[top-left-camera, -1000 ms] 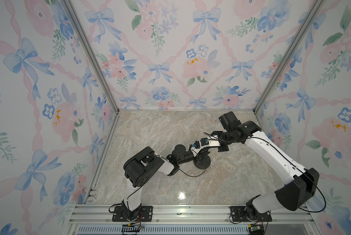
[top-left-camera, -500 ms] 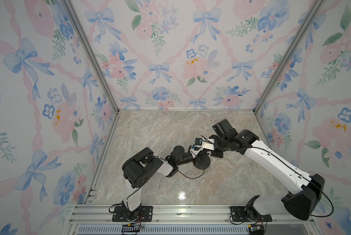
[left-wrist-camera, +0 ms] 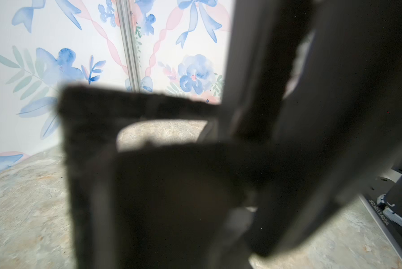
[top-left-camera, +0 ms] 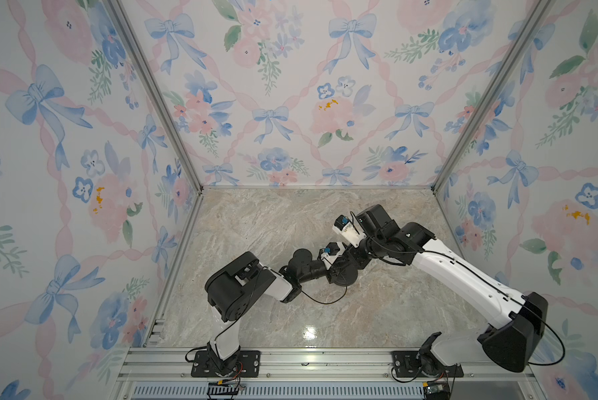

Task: Assemble a microphone stand
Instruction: Screw the microphone stand pole into the microphone stand base.

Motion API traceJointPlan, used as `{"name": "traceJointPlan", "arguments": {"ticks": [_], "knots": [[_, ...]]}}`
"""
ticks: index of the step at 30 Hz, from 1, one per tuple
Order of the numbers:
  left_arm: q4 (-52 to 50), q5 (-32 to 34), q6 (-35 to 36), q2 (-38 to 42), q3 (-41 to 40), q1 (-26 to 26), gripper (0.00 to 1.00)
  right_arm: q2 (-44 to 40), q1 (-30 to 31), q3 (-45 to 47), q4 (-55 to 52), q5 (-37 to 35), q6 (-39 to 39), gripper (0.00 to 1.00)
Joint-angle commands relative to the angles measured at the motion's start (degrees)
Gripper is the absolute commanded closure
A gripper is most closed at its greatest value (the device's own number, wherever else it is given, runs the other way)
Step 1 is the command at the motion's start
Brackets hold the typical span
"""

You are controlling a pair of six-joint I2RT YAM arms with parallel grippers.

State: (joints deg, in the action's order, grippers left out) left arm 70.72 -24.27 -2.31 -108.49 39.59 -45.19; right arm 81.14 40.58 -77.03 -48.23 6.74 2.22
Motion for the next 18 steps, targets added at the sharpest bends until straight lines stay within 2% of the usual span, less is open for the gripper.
{"name": "traceJointPlan", "arguments": {"ticks": [1,6,12,18], "knots": [[1.3,5.9,0.5,1.8,0.0,1.2,0.71,2.4,2.5,4.0,-5.8,1.9,-17.1,1.0],[1.5,6.1,0.3,1.4,0.2,1.3,0.7,2.8,2.9,4.5,-4.1,2.9,-25.1,1.0],[1.8,5.6,-0.2,0.4,1.0,1.3,0.65,2.8,-1.0,4.8,-2.0,5.6,-26.2,1.0],[1.8,4.8,-0.8,-0.4,2.7,1.3,0.65,0.9,-7.1,7.7,2.1,12.7,-27.1,1.0]]}}
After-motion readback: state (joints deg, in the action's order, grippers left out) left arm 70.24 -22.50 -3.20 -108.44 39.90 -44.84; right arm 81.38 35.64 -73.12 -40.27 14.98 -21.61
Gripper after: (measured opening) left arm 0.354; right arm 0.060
